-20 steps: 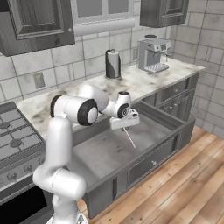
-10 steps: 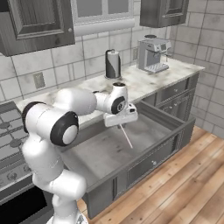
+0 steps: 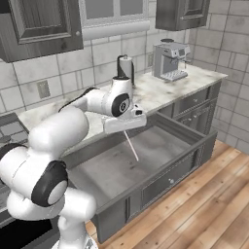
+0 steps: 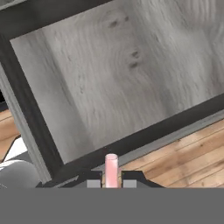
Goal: Take a straw from the drawer in front and place it inside the glass cup on the dining counter.
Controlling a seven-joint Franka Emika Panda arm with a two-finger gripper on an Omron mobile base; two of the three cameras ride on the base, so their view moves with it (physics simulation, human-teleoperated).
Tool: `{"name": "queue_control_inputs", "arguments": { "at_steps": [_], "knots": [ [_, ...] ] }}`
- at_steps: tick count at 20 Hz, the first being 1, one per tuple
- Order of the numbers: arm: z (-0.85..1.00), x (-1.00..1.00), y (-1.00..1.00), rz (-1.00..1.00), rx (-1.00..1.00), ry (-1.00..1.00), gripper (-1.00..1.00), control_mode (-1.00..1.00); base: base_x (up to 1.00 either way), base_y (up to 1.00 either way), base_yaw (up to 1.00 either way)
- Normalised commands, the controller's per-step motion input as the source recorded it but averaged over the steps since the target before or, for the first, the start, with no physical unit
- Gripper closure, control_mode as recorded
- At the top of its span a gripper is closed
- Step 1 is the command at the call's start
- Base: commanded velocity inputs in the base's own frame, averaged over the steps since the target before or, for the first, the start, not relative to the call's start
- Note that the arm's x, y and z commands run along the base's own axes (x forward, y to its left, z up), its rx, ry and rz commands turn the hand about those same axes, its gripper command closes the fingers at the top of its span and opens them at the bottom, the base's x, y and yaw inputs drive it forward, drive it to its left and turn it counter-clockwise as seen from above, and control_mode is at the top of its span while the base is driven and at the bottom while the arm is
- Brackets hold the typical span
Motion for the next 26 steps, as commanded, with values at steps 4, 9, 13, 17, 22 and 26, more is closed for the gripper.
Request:
{"name": "queue_control_inputs", "arguments": {
  "at_steps": [4,9,13,17,22,26],
  "knots": [
    [0.91,-0.66,0.40,-0.01,0.09,0.07,1.00,-1.00,0.00,0.00,0.00],
    [0.48,-0.64,0.50,-0.03,0.09,0.07,1.00,-1.00,0.00,0.00,0.00],
    [0.24,-0.47,0.53,-0.05,0.05,0.06,1.00,-1.00,0.00,0.00,0.00],
    [0.16,-0.30,0.40,-0.04,0.01,0.05,1.00,-1.00,0.00,0.00,0.00],
    [0.12,-0.19,0.27,-0.03,0.00,0.01,1.00,-1.00,0.00,0.00,0.00],
    [0.01,-0.24,0.08,-0.03,0.00,0.00,1.00,1.00,-0.46,0.00,-0.03]
  ]
}}
